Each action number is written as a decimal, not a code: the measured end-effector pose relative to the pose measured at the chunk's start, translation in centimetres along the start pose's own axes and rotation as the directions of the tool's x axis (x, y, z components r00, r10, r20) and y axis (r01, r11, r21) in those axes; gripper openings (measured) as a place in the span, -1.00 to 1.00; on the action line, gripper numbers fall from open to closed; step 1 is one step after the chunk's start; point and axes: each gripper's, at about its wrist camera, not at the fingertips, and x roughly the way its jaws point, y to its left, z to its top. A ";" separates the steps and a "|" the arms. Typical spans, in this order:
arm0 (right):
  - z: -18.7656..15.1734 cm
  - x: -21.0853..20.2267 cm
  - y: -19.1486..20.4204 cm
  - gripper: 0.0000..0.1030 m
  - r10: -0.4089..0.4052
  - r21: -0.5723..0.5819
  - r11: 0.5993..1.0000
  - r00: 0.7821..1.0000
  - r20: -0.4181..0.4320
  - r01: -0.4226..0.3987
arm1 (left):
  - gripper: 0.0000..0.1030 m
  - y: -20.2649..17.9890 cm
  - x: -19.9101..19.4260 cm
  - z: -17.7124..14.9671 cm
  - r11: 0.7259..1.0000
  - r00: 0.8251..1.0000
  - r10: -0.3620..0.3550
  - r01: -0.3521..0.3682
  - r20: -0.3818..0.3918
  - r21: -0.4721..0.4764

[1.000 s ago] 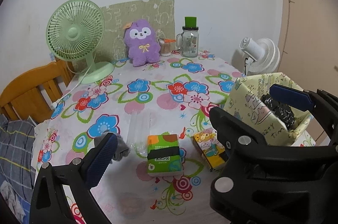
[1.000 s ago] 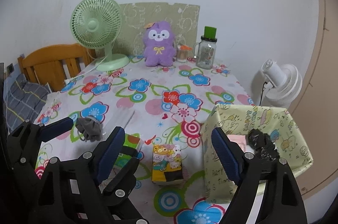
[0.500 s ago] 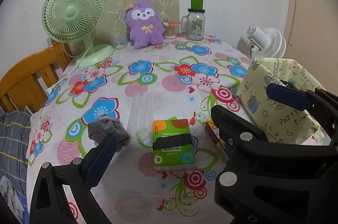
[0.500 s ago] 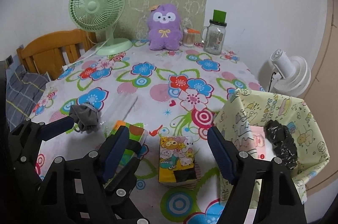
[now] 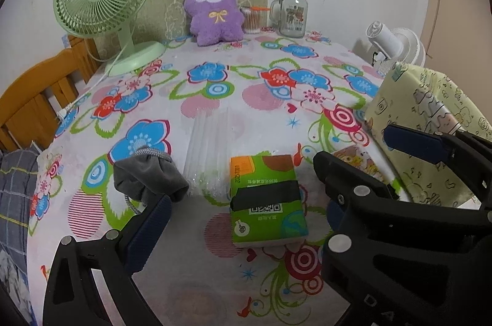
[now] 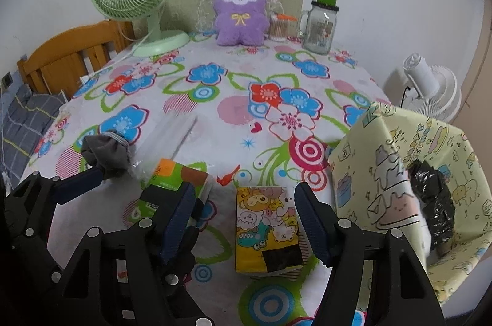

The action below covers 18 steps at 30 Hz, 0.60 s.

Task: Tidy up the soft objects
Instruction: 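Grasp the green tissue pack with the left tool while the right tool grasps the yellow cartoon packet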

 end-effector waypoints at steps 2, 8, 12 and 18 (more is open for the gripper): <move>-0.1 0.6 -0.1 0.37 -0.003 0.005 1.000 1.000 -0.014 0.003 | 0.96 0.0 0.5 -0.1 1.000 1.000 -0.001 0.001 -0.012 -0.001; -0.4 2.0 -0.6 0.37 -0.033 0.010 0.999 0.999 -0.042 0.034 | 0.93 -0.2 1.7 -0.3 1.000 0.999 -0.005 0.005 -0.045 0.004; -0.5 2.9 -1.0 0.37 -0.037 0.016 0.999 0.997 -0.063 0.039 | 0.92 -0.7 2.2 -0.3 1.000 0.998 -0.007 0.008 -0.055 0.019; -0.7 4.2 -1.3 0.37 -0.018 0.033 0.999 0.996 -0.089 0.021 | 0.82 -1.1 3.3 -0.3 1.000 0.997 0.003 0.000 -0.081 0.031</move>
